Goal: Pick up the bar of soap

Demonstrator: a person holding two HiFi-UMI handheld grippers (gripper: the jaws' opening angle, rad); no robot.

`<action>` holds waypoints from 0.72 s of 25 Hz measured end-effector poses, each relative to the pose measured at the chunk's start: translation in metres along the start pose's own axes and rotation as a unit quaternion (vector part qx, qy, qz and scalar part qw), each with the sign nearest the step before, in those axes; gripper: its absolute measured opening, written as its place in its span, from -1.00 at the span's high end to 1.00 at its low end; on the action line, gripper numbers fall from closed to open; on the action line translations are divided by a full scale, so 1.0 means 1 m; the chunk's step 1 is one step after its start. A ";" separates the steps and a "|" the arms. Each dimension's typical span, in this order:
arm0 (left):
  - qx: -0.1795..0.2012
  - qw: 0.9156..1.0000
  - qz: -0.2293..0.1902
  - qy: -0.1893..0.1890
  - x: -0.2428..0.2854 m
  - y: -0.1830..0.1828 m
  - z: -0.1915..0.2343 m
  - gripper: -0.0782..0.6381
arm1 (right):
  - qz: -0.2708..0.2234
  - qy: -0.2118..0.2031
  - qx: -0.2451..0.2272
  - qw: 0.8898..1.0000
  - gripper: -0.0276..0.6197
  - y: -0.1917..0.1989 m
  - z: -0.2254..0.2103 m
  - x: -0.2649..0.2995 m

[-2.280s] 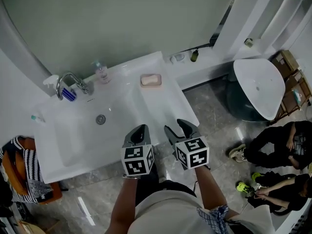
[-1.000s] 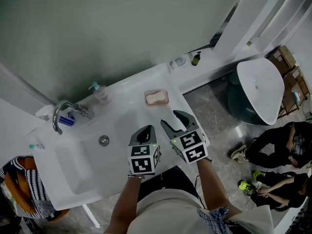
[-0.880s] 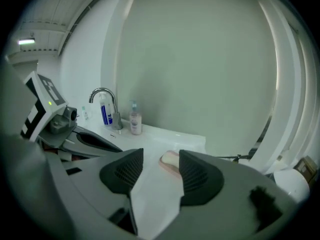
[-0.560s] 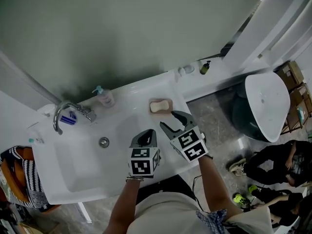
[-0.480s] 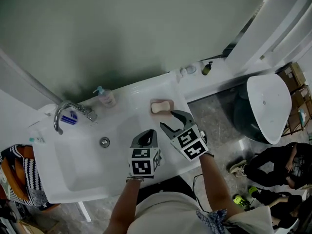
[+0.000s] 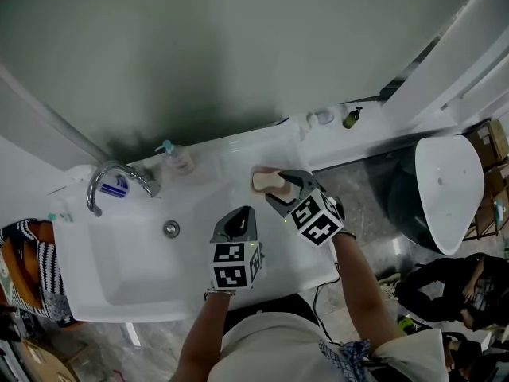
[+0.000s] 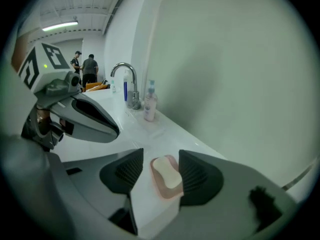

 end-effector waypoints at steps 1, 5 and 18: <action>0.002 1.000 0.003 0.001 0.002 0.001 -0.002 0.74 | 0.007 -0.011 -0.012 1.000 0.25 0.001 -0.002 0.004; -0.003 1.000 0.021 0.004 0.014 0.006 -0.003 0.73 | 0.038 -0.047 -0.073 0.995 0.25 0.005 -0.005 0.024; -0.021 0.999 0.047 -0.008 0.036 0.014 0.008 0.73 | 0.115 -0.140 -0.146 0.973 0.25 0.033 -0.018 0.067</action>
Point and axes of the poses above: the fingertips, and each gripper's own axes: x forward along the fingers, z to its left, y out of its underside, the point moved 4 cm from there along -x, backward along the fingers, and after that the axes turned 6 degrees about -y, right-handed, at the moved point
